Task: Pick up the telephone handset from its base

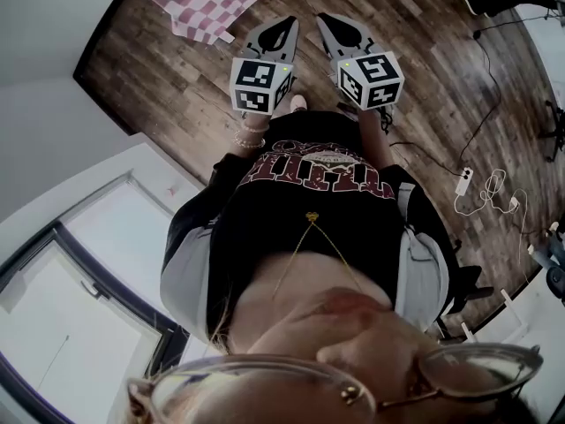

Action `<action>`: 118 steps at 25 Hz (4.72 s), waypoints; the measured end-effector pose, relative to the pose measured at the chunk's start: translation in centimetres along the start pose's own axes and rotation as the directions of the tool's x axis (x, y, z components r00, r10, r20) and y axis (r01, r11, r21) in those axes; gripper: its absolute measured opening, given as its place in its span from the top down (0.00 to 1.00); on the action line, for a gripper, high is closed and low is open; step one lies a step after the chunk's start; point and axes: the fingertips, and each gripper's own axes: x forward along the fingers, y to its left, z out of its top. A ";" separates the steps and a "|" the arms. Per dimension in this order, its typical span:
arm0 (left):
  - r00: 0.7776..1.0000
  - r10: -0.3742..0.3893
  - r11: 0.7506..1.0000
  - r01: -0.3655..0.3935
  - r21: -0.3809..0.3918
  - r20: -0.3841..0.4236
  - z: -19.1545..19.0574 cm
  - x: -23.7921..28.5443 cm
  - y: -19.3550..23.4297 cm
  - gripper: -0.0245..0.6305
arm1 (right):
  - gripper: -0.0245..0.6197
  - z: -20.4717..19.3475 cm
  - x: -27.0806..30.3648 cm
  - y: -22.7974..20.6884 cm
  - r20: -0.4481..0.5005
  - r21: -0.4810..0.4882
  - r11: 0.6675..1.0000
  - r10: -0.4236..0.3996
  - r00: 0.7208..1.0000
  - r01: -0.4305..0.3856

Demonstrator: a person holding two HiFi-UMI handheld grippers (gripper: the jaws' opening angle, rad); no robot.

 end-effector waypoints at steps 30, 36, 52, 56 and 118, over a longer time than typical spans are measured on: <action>0.995 0.096 0.994 -0.095 -0.059 -0.001 4.2 9.9 8.8 0.95 | 0.93 4.4 11.7 -7.1 -0.038 -0.004 0.990 0.141 0.989 -0.141; 0.993 0.119 0.991 -0.119 -0.062 0.001 5.6 12.8 9.8 0.95 | 0.93 5.5 13.5 -9.4 -0.040 0.002 0.984 0.178 0.983 -0.178; 0.987 0.161 0.986 -0.161 -0.053 -0.004 7.9 19.7 9.8 0.95 | 0.93 7.1 14.6 -15.7 -0.043 -0.013 0.969 0.247 0.968 -0.248; 0.979 0.204 0.976 -0.204 -0.071 -0.003 7.9 20.0 10.0 0.95 | 0.93 7.2 14.8 -16.5 -0.055 -0.034 0.960 0.276 0.960 -0.278; 0.975 0.221 0.975 -0.221 -0.028 -0.012 9.2 23.4 32.1 0.95 | 0.93 11.8 37.3 -13.7 -0.043 -0.067 0.949 0.306 0.951 -0.308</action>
